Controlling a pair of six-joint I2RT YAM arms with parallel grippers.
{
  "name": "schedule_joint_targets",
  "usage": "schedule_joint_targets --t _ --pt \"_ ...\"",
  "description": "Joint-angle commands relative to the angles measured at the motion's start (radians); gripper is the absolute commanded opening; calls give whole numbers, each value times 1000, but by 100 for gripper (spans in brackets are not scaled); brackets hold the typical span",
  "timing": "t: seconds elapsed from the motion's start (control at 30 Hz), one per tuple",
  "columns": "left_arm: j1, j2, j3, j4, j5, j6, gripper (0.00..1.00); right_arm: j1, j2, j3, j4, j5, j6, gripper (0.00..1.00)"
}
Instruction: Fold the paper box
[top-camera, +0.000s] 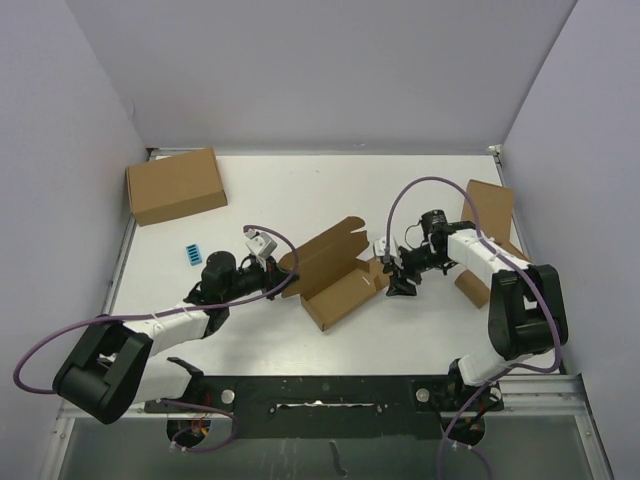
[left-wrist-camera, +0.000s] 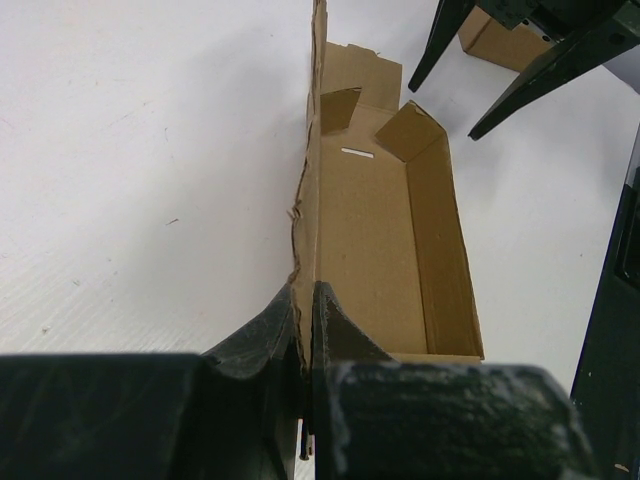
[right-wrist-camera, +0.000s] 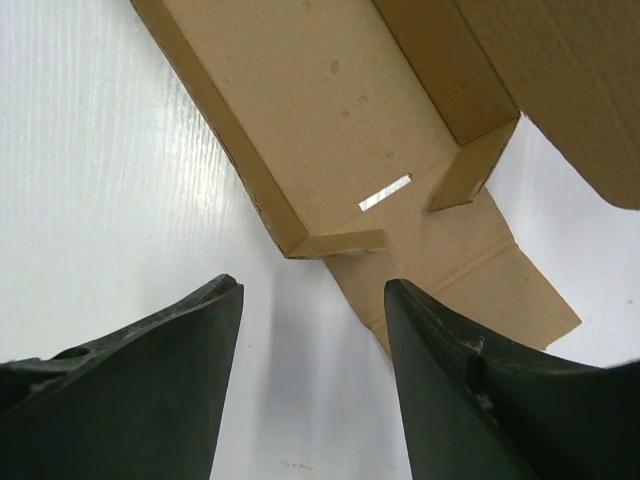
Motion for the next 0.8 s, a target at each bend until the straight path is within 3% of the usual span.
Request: schedule_joint_targets --t 0.0,0.17,0.43,0.57,0.7,0.77 --pt "1 -13 32 68 19 8 0 41 16 10 17 21 6 59" --pt "1 -13 29 73 19 6 0 87 42 15 33 56 32 57" --pt "1 -7 27 84 24 0 0 156 52 12 60 90 55 43" --pt "1 -9 29 85 25 0 0 177 47 7 89 126 66 29" --pt "1 -10 35 80 29 0 0 181 44 7 94 141 64 8" --pt "1 -12 39 75 32 2 0 181 41 6 97 145 63 4"
